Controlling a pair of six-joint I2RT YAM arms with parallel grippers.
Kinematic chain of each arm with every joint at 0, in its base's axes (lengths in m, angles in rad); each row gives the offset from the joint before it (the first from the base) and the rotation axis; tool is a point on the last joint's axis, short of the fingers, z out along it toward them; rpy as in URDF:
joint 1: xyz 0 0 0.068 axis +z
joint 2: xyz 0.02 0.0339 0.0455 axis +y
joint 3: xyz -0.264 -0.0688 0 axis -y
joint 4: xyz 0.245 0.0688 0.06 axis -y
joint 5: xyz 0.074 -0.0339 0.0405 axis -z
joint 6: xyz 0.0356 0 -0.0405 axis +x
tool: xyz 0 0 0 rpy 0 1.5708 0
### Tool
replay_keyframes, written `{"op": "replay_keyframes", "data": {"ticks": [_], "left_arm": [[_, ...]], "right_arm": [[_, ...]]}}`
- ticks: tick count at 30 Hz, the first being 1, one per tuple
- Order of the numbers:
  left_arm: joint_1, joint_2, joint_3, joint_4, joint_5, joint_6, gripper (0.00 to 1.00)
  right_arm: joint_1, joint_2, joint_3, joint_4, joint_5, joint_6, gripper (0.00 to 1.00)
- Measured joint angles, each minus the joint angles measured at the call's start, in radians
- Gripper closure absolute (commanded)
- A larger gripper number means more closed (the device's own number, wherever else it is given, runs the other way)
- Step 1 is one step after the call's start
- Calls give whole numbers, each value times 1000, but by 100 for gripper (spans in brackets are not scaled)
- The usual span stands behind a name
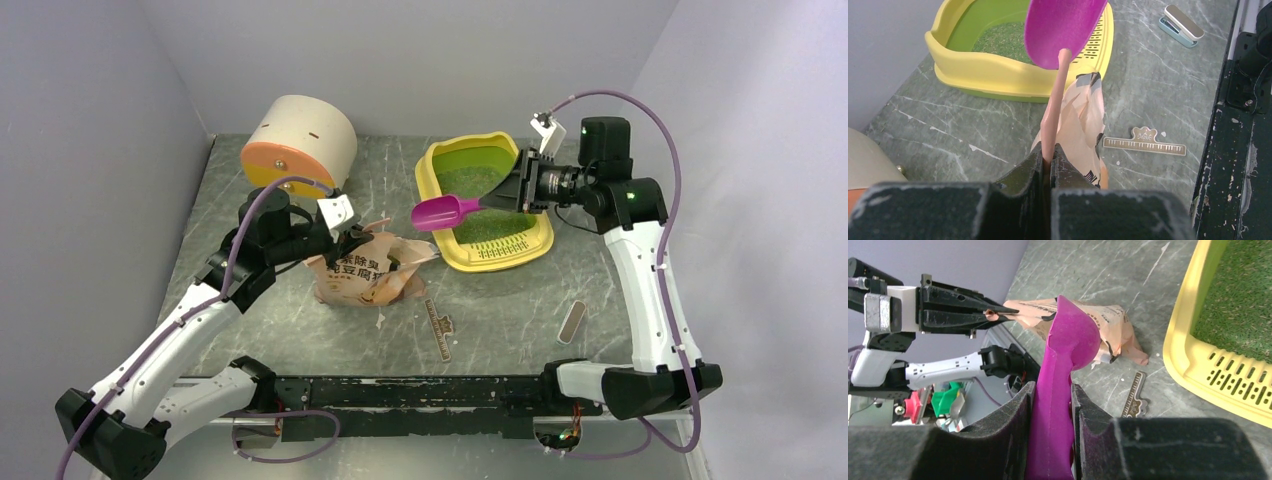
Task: Fill the litter box with clean litter
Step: 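Scoop the cat litter from the cat litter bag.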
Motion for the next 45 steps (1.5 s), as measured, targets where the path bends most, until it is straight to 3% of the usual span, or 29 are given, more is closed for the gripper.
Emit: {"op": "replay_keyframes", "data": {"ticks": [28, 38, 45], "left_arm": [[0, 2, -2, 6, -1, 10, 95], [0, 13, -2, 6, 37, 11, 95], [0, 15, -2, 5, 52, 15, 95]], "right_arm": [[121, 8, -51, -47, -36, -65, 100], [196, 60, -119, 1, 119, -11, 100], [333, 153, -108, 55, 196, 40, 100]]}}
